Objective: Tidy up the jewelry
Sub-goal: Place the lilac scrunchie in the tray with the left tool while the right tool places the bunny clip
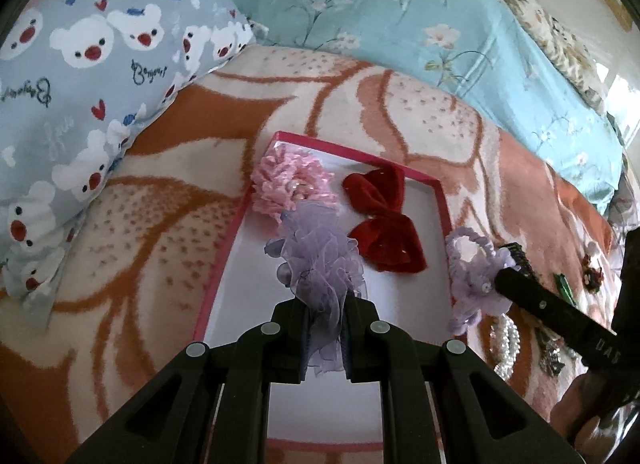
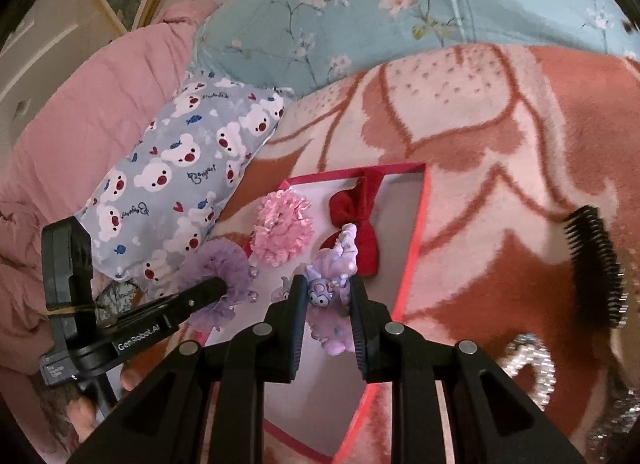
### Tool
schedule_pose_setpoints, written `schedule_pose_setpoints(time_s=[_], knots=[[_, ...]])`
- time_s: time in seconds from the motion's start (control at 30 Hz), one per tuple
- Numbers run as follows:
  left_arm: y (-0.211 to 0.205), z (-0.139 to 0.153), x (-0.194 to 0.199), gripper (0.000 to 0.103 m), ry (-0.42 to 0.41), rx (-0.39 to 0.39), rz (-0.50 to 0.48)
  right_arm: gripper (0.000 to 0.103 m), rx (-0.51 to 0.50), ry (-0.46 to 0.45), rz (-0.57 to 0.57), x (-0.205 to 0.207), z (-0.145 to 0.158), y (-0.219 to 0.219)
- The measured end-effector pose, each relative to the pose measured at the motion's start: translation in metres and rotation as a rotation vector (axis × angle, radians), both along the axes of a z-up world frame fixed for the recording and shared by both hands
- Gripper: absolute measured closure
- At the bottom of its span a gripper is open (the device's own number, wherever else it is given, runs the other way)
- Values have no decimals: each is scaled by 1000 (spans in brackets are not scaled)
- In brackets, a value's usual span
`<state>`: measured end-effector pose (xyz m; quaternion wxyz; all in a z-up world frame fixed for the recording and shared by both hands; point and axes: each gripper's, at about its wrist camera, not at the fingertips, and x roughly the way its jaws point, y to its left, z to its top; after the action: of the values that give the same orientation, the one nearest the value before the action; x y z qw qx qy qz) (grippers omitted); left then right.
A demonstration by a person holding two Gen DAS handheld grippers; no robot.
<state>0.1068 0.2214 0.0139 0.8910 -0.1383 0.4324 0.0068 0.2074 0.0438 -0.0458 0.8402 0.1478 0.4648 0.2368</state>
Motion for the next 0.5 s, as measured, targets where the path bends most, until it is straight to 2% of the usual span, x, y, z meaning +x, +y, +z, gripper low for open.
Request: schedule_pose_setpoints(time_s=[0.13,0.33,0.5], knots=[[11,-17,21,92,24,-16,17,83,8,23,7,11,-17,15],[15,-46,56,92,74,22,22,82,-20,71,43,27,-46,33],[14,-61,68,90,98,42,23,81,-45,106,43,31,-61,37]])
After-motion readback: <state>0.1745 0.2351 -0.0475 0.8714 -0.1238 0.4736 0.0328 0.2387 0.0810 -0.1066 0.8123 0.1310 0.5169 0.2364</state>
